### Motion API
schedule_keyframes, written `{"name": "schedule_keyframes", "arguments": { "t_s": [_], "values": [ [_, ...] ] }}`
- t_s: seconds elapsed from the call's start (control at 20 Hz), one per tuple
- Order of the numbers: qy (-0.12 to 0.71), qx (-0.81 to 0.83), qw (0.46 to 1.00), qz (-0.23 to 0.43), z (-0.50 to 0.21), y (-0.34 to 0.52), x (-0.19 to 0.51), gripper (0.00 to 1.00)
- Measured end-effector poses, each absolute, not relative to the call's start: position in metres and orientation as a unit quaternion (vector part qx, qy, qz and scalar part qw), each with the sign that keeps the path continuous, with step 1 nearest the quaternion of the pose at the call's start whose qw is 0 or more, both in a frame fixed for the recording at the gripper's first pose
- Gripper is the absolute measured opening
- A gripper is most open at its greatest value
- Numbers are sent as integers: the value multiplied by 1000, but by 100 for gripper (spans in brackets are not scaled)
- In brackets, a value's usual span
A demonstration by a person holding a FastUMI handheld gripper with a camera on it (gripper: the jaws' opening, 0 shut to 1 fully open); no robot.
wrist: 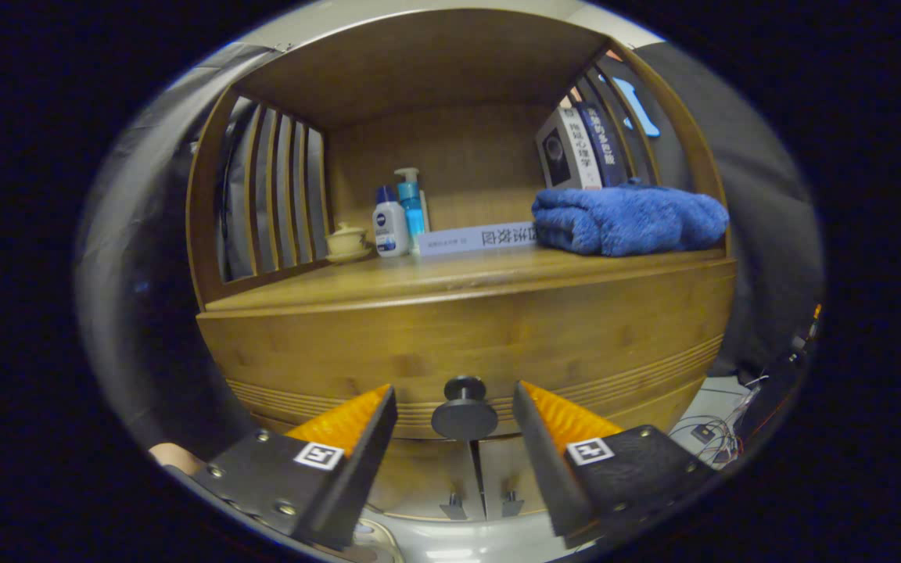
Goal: Pull open the drawer, take out the items inside it, and place them on the countertop above the cabinet.
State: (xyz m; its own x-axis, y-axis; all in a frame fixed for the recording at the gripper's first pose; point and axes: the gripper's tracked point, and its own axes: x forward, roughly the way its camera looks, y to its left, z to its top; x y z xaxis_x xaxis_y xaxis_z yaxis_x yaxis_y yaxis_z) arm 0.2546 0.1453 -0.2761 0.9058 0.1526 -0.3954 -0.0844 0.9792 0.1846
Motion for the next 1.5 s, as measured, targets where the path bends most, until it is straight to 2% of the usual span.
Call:
{"name": "schedule_keyframes", "arguments": {
  "t_s": [0.25,0.4,0.6,0.65,1.5],
  "values": [
    [220,107,969,36,-282,136,265,45],
    [251,133,959,20,-287,131,265,40],
    [252,116,961,12,-286,129,263,34],
    [253,112,961,12,-288,128,265,26],
    [277,93,956,0,-258,102,128,26]
  ]
}}
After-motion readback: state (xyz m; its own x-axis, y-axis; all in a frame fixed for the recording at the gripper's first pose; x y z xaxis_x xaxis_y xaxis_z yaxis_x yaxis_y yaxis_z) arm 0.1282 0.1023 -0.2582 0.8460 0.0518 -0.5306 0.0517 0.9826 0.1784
